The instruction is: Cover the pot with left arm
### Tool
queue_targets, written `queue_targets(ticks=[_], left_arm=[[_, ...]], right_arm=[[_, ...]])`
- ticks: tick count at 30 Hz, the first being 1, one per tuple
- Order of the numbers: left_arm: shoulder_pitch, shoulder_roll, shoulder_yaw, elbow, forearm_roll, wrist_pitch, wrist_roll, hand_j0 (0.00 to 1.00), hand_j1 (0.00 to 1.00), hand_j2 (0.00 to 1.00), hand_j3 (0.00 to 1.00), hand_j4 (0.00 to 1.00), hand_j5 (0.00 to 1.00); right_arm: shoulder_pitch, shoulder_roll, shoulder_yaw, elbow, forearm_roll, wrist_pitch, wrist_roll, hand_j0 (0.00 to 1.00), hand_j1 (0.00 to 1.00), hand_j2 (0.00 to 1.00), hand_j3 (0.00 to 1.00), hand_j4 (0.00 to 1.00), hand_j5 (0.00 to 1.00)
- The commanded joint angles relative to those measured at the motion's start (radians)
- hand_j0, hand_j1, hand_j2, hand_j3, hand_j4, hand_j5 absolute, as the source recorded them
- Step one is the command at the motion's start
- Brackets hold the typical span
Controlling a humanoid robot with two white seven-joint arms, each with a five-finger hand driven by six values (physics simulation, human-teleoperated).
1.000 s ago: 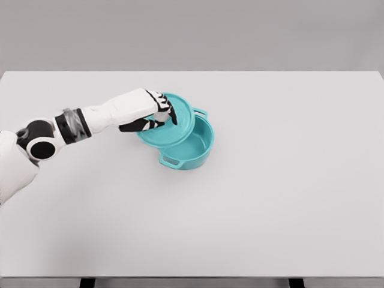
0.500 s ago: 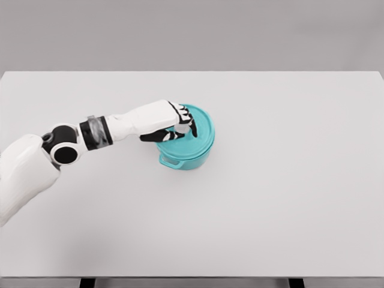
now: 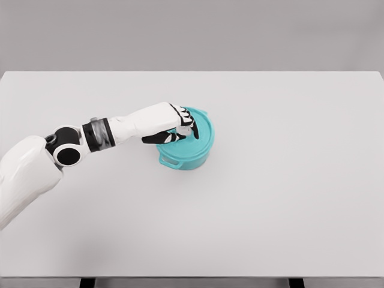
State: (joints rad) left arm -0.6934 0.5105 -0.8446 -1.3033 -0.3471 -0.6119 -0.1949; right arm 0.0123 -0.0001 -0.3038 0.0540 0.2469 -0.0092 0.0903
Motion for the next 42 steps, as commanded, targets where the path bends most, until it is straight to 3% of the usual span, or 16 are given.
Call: queue_targets(ticks=[1,31,42], left_arm=[[0.0,0.0,0.001,0.009,0.007,0.001,0.002,0.52,0.52,0.52,0.52,0.52,0.52],[-0.011,-0.021,-0.001,0.027,0.005,0.001,0.0,0.54,0.54,0.54,0.54,0.54,0.54],[-0.011,-0.024,0.001,0.03,0.002,0.001,0.0,0.63,0.63,0.63,0.63,0.63,0.63]], right_arm=[[0.0,0.0,0.0,0.0,0.0,0.0,0.0,1.0,1.0,1.0,1.0,1.0,1.0],[0.0,0.0,0.0,0.001,0.0,0.0,0.0,1.0,1.0,1.0,1.0,1.0,1.0],[0.0,0.0,0.0,0.001,0.0,0.0,0.0,1.0,1.0,1.0,1.0,1.0,1.0]])
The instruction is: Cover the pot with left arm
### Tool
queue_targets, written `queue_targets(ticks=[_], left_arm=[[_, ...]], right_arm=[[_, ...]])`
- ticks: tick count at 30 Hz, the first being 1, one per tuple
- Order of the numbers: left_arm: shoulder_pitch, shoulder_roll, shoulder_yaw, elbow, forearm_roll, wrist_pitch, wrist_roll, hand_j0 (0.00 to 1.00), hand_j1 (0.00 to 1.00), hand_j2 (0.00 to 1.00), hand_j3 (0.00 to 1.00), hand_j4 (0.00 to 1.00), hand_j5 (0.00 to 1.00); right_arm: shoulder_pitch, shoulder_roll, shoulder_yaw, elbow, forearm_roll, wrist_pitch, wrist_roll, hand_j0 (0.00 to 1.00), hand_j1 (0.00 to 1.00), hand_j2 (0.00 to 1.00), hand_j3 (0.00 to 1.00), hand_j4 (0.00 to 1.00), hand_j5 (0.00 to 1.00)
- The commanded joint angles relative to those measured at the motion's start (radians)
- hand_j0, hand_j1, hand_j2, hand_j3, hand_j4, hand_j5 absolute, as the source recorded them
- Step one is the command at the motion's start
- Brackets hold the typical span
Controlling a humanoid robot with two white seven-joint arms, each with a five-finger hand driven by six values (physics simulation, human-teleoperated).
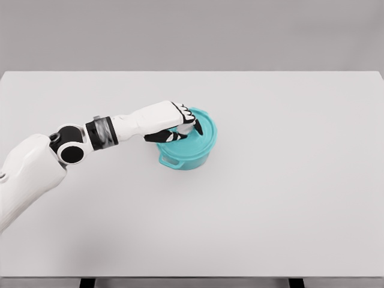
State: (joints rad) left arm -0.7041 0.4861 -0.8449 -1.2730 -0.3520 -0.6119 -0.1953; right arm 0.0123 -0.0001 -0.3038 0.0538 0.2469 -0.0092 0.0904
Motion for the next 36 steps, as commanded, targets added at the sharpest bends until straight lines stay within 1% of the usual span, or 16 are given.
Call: queue_targets(ticks=[1,16,23,36], left_arm=[[0.0,0.0,0.001,0.0,0.008,0.001,0.001,0.63,0.63,0.63,0.63,0.63,0.63],[0.0,0.002,0.003,0.0,0.007,0.001,0.001,0.66,0.66,0.66,0.66,0.66,0.66],[0.0,0.003,0.004,0.0,0.008,0.001,0.001,0.69,0.69,0.69,0.69,0.69,0.69],[0.0,0.009,0.012,-0.002,0.008,0.001,0.001,0.69,0.69,0.69,0.69,0.69,0.69]], right_arm=[[0.0,0.0,0.0,0.0,0.0,0.0,0.0,1.0,1.0,1.0,1.0,1.0,1.0],[-0.002,0.0,0.0,0.0,0.0,0.0,0.0,1.0,1.0,1.0,1.0,1.0,1.0],[0.0,0.0,0.0,0.0,0.0,0.0,0.0,1.0,1.0,1.0,1.0,1.0,1.0],[0.0,0.0,0.0,0.0,0.0,0.0,0.0,1.0,1.0,1.0,1.0,1.0,1.0]])
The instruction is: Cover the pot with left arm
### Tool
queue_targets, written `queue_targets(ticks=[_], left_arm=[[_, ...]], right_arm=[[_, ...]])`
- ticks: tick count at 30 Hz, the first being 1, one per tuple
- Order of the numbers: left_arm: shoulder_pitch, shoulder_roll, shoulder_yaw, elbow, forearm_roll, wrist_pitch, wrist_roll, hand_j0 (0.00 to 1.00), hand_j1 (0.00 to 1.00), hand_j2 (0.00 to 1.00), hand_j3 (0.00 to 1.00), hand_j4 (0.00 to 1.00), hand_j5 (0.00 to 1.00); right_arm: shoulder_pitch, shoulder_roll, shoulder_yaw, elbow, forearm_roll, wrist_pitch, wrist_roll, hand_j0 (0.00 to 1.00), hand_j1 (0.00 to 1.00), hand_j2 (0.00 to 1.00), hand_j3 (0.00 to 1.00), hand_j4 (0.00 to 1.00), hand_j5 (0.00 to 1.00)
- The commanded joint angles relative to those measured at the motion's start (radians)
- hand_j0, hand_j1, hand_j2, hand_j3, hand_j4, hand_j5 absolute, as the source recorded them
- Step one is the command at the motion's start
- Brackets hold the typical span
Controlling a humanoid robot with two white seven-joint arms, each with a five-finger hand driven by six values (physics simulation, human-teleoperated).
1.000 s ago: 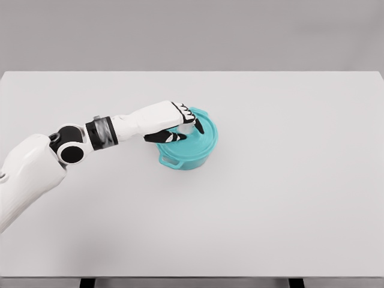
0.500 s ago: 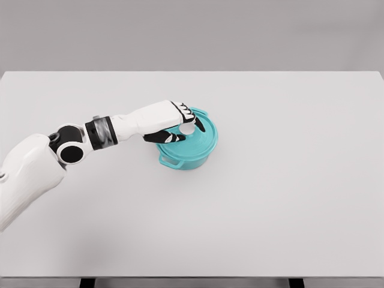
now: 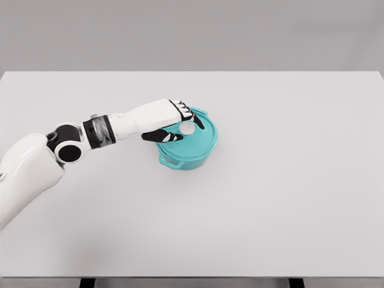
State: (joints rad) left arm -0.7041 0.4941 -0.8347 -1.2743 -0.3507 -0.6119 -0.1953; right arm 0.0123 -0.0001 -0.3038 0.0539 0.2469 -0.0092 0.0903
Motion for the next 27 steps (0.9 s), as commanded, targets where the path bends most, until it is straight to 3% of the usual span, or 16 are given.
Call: queue_targets(ticks=[1,15,22,27], left_arm=[[0.0,0.003,0.003,0.0,0.007,0.001,0.001,0.69,0.69,0.69,0.69,0.69,0.69],[0.0,0.055,0.028,-0.013,0.015,0.001,0.001,0.69,0.69,0.69,0.69,0.69,0.69],[0.002,0.132,0.054,-0.1,0.019,0.001,-0.001,0.69,0.69,0.69,0.69,0.69,0.69],[0.009,0.254,0.088,-0.158,0.019,0.001,-0.001,0.85,0.85,0.85,0.85,0.85,0.85]], right_arm=[[0.0,0.0,0.0,0.0,0.0,0.0,0.0,1.0,1.0,1.0,1.0,1.0,1.0],[0.0,0.0,0.0,0.0,0.0,0.0,0.0,1.0,1.0,1.0,1.0,1.0,1.0],[0.0,0.0,0.0,0.0,0.0,0.0,0.0,1.0,1.0,1.0,1.0,1.0,1.0],[0.0,0.0,0.0,0.0,0.0,0.0,0.0,1.0,1.0,1.0,1.0,1.0,1.0]])
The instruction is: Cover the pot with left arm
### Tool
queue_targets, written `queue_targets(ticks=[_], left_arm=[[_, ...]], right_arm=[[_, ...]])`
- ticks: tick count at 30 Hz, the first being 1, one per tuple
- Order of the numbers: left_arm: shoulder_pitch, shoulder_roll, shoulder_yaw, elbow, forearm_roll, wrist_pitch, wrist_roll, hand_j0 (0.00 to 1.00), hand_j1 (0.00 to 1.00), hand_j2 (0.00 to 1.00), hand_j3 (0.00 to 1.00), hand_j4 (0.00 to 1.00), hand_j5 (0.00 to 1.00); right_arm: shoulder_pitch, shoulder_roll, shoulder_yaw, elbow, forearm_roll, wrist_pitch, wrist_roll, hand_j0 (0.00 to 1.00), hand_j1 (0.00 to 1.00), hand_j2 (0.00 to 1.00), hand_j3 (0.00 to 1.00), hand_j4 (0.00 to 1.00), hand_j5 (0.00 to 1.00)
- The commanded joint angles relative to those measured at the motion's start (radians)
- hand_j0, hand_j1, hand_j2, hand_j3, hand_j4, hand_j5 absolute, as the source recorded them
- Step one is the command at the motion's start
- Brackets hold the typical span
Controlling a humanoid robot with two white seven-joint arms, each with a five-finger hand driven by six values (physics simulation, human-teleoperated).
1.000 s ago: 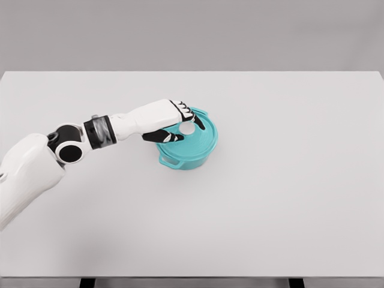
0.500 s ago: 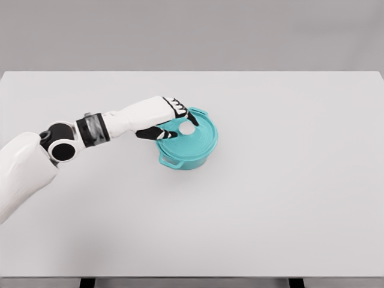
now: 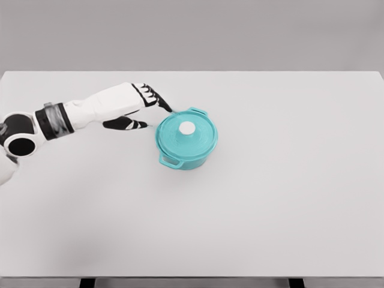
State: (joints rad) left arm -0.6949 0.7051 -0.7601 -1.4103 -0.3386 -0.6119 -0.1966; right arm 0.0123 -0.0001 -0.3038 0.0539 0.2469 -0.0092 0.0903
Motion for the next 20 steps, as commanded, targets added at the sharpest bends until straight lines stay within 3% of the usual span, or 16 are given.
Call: queue_targets(ticks=[1,3,7,12,20], left_arm=[[0.0,0.102,0.022,-0.041,0.007,0.001,0.0,0.97,0.97,0.97,0.97,0.97,0.97],[0.011,0.163,0.056,-0.035,0.004,0.001,0.0,1.0,1.0,1.0,1.0,1.0,1.0],[0.113,0.221,0.171,0.025,-0.008,0.001,-0.003,1.0,1.0,1.0,1.0,1.0,1.0],[0.123,0.218,0.177,0.119,-0.01,0.001,-0.004,1.0,1.0,1.0,1.0,1.0,1.0],[0.123,0.215,0.179,0.116,-0.01,0.001,-0.004,1.0,1.0,1.0,1.0,1.0,1.0]], right_arm=[[0.0,0.0,0.0,0.0,0.0,0.0,0.0,1.0,1.0,1.0,1.0,1.0,1.0],[0.0,0.0,0.0,0.001,0.0,0.0,0.0,1.0,1.0,1.0,1.0,1.0,1.0],[0.0,0.0,0.0,0.0,0.0,0.0,0.0,1.0,1.0,1.0,1.0,1.0,1.0],[0.0,0.0,0.0,0.001,0.0,0.0,0.0,1.0,1.0,1.0,1.0,1.0,1.0],[0.0,0.0,0.0,0.0,0.0,0.0,0.0,1.0,1.0,1.0,1.0,1.0,1.0]])
